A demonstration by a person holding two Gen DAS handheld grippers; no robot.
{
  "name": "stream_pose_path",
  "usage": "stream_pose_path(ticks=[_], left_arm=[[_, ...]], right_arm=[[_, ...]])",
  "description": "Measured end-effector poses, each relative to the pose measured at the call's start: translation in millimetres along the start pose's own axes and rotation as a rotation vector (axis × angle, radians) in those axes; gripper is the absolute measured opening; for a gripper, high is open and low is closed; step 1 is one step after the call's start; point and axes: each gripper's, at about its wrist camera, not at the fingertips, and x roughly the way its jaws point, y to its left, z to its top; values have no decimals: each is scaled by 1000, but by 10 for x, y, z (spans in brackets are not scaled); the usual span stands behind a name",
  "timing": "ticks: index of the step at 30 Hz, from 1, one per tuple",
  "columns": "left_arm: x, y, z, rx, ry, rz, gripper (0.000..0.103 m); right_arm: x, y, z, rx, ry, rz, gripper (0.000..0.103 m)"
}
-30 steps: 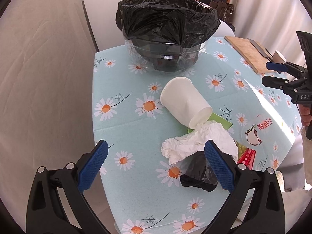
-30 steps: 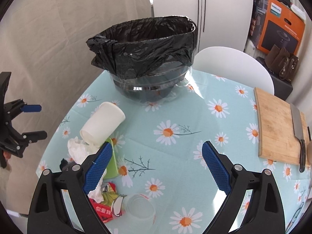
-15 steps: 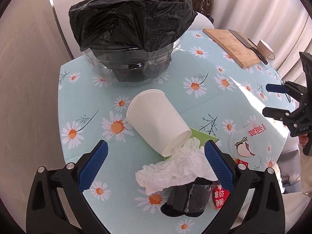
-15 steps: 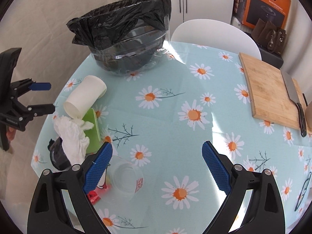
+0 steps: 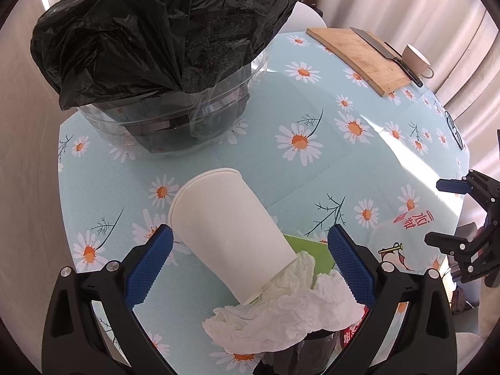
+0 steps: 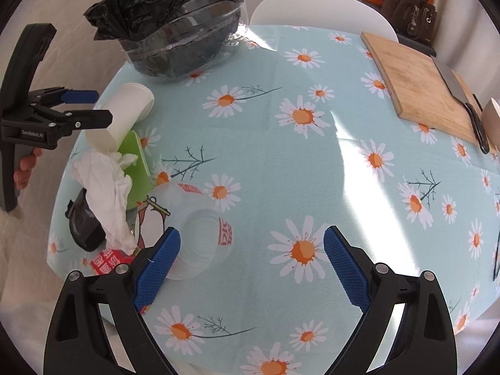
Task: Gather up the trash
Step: 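Move both open tools back from the bin toward the table trash, then grasp the white paper cup with the left tool while the right tool grasps the clear cup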
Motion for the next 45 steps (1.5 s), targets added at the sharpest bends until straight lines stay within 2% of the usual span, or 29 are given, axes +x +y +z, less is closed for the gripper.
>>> stream_pose_path(ticks=[13, 14, 15, 16, 17, 18, 19, 21, 26, 29, 36, 41, 45], left_arm=[[348, 108, 30, 47, 65, 22, 97], [366, 120, 28, 46, 74, 19, 97], [380, 121, 22, 50, 87, 12, 95], [384, 117, 16, 65, 95, 6, 90], [374, 114, 11, 79, 95, 9, 87], [364, 121, 7, 86, 100, 9, 81], [354, 139, 2, 86, 107, 2, 73], [323, 197, -9, 74, 113, -14, 63], [261, 295, -88, 72, 115, -45, 61], [206, 337, -132, 56, 108, -52, 61], [-2, 466, -204, 15, 104, 6, 61], [-125, 455, -185, -19, 99, 47, 61], [-201, 375, -188, -65, 90, 53, 61]], right_arm=[[211, 105, -103, 156, 11, -1, 87], [216, 111, -99, 162, 14, 2, 81], [220, 109, -93, 174, 18, 8, 53], [236, 87, -89, 202, 33, 20, 36], [249, 59, -89, 234, 47, 41, 28], [262, 35, -97, 255, 54, 54, 11], [281, 17, -109, 272, 71, 58, 8], [337, -28, -138, 302, 118, 41, 6], [373, -187, -174, 403, 135, 117, 3], [369, -169, -110, 385, 134, 123, 2], [292, -210, 48, 332, 148, 110, 2], [170, -337, 210, 249, 168, 84, 2], [40, -514, 308, 187, 177, 65, 2]])
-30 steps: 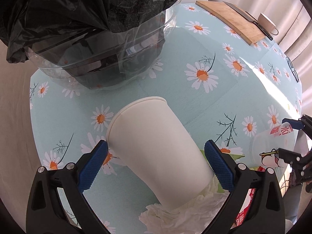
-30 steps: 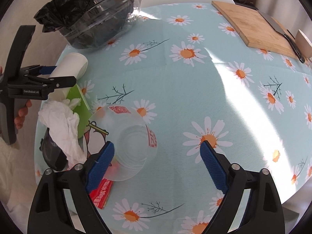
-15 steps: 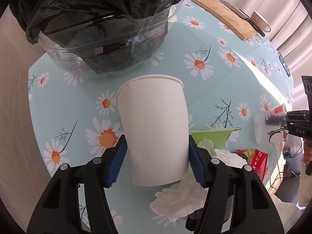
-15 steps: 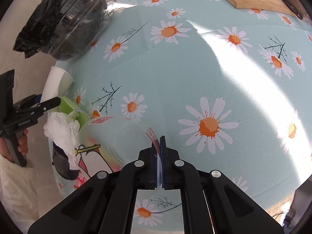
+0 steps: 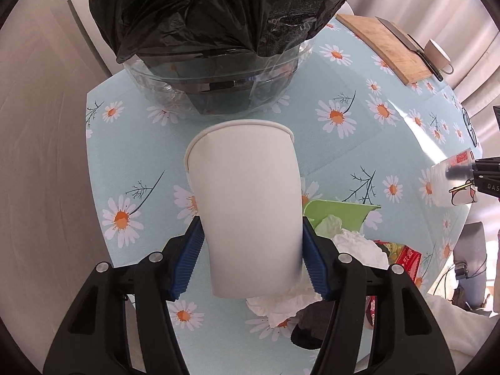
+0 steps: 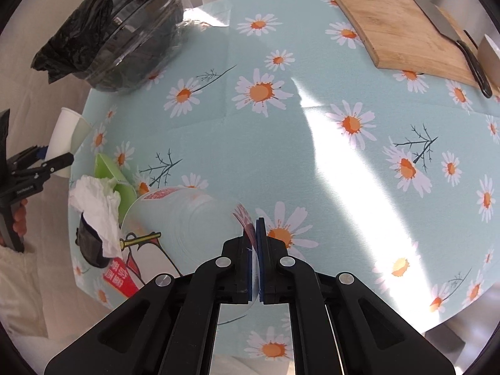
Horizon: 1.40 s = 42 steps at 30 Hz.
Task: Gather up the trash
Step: 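Grasp the white paper cup with the left tool while the right tool grasps the clear cup, then carry the white cup and clear cup over the bin and open both tools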
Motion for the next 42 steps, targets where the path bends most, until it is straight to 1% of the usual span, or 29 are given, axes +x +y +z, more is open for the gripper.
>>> stream_pose_path(ticks=[5, 8, 11, 13, 14, 16, 19, 24, 26, 30, 33, 37, 40, 42], left_arm=[[-20, -166, -64, -65, -6, 11, 61], [-34, -275, -100, -96, -16, 29, 61], [-98, -388, -128, -126, -25, 39, 61], [-155, -444, -147, -149, -33, 60, 61], [-190, -465, -162, -163, -39, 58, 61], [-257, -498, -197, -193, -52, 65, 61], [-339, -547, -260, -233, -59, 95, 61], [-442, -544, -407, -309, -50, 146, 61], [-517, -534, -460, -342, -56, 149, 61], [-682, -534, -534, -375, -60, 194, 61], [-859, -506, -561, -412, -113, 134, 61], [-983, -444, -504, -417, -108, 164, 61], [-1070, -360, -361, -407, -107, 176, 61], [-1143, -307, -228, -390, -121, 183, 61]], right_arm=[[-158, -225, 109, -67, 0, -12, 2], [-211, -348, 171, -90, -7, 22, 2], [-241, -424, 238, -136, 1, 19, 2], [-266, -464, 288, -164, -1, 31, 2], [-270, -481, 321, -176, -2, 36, 2], [-285, -492, 380, -208, -5, 42, 2], [-322, -490, 481, -250, -15, 58, 2], [-403, -433, 623, -320, -33, 85, 3], [-440, -404, 692, -350, -46, 91, 3], [-539, -373, 874, -389, -85, 90, 3], [-669, -330, 1014, -410, -121, 109, 3], [-842, -270, 1198, -426, -170, 127, 3], [-948, -206, 1352, -437, -205, 130, 3], [-1018, -171, 1455, -432, -231, 136, 3]])
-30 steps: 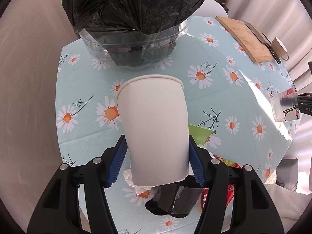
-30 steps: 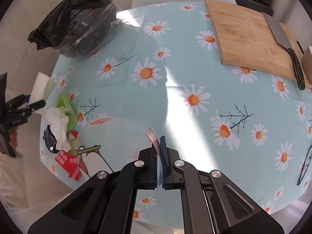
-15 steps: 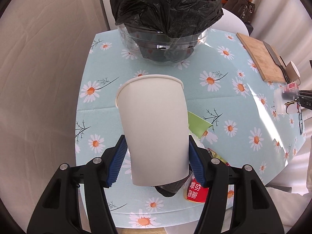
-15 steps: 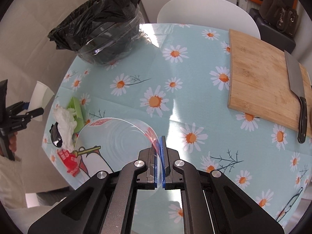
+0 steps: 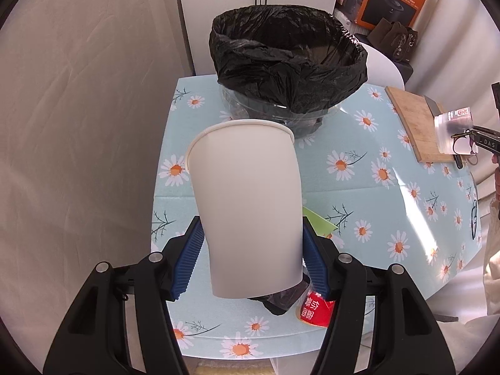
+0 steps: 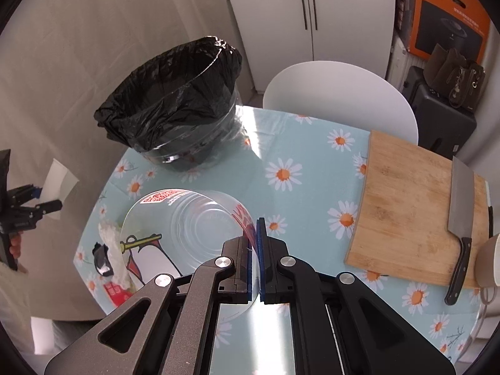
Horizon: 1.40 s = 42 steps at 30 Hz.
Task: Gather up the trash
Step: 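Carry the white cup and clear cup over the bin and open both tools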
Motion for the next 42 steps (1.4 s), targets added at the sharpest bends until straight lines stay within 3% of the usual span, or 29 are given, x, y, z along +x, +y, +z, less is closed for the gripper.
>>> stream_pose_path(ticks=[9, 19, 23, 39, 41, 42], left_arm=[[-158, -52, 756, 104, -103, -29, 61], [83, -89, 1394, 216, -119, -101, 62], [242, -18, 1586, 229, -110, -129, 62], [748, 120, 2118, 280, -105, -171, 62], [786, 126, 2144, 264, -123, -173, 67], [794, 130, 2148, 250, -139, -152, 85]], right_arm=[[-188, 237, 528, -62, -58, -25, 3], [-160, 570, 1107, -79, -117, 8, 3], [-119, 693, 1335, -59, -146, -45, 3], [446, 1000, 1870, -108, -93, -31, 3], [480, 1027, 1875, -124, -111, -35, 6], [507, 1039, 1869, -134, -113, -58, 10]])
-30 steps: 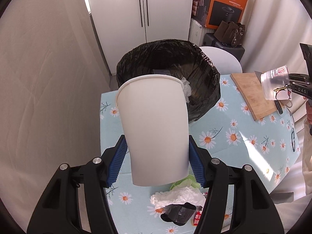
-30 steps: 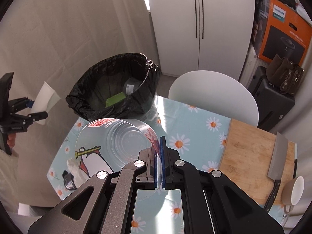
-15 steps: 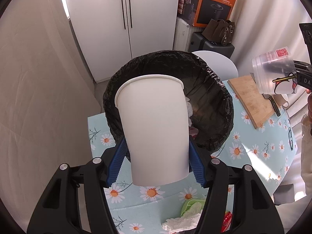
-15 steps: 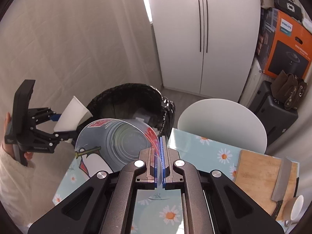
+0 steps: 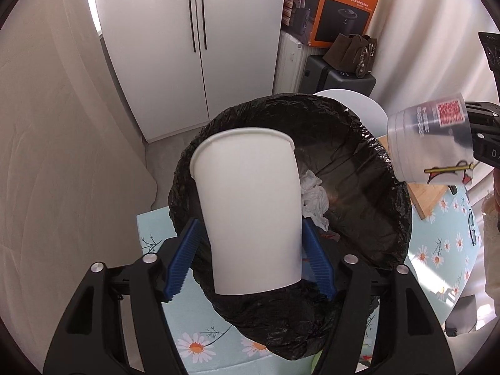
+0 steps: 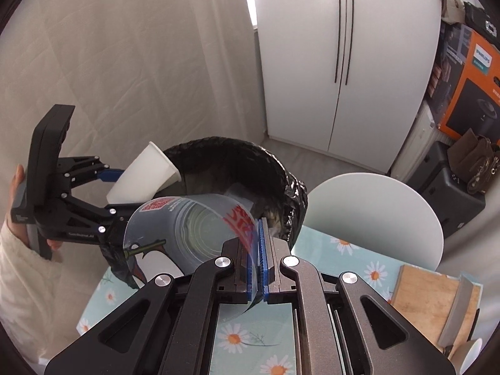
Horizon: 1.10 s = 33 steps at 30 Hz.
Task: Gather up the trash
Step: 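Carry the white cup and clear cup over the bin and open both tools, then move both open tools back toward the pouch and wrapper on the table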
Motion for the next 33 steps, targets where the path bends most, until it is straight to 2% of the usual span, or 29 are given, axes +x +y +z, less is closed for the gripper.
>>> stream_pose_path(ticks=[1, 2, 3, 6, 11, 22, 26, 33], left_arm=[[-9, 15, -5, -10, -22, 29, 95], [-38, 24, -11, -16, -50, 46, 97], [-78, 34, -26, -27, -78, 47, 97], [-171, 108, -73, -88, -126, 12, 97], [-254, 162, -193, -155, -123, 15, 97], [-640, 8, -622, -168, -115, 86, 97], [-822, -25, -811, -206, -136, 118, 97], [-1038, -91, -1185, -253, -120, 168, 97]], right_arm=[[25, 13, -12, -9, 2, -26, 32], [32, 14, -38, -13, -6, -50, 50], [15, 11, -71, -8, -26, -74, 78], [-86, -36, -149, 14, -76, -76, 79], [-188, -111, -234, 38, -85, -103, 84], [-434, -83, -561, 61, -79, -66, 84], [-475, -42, -697, 50, -68, -49, 84], [-538, 45, -917, 34, -49, -15, 84]])
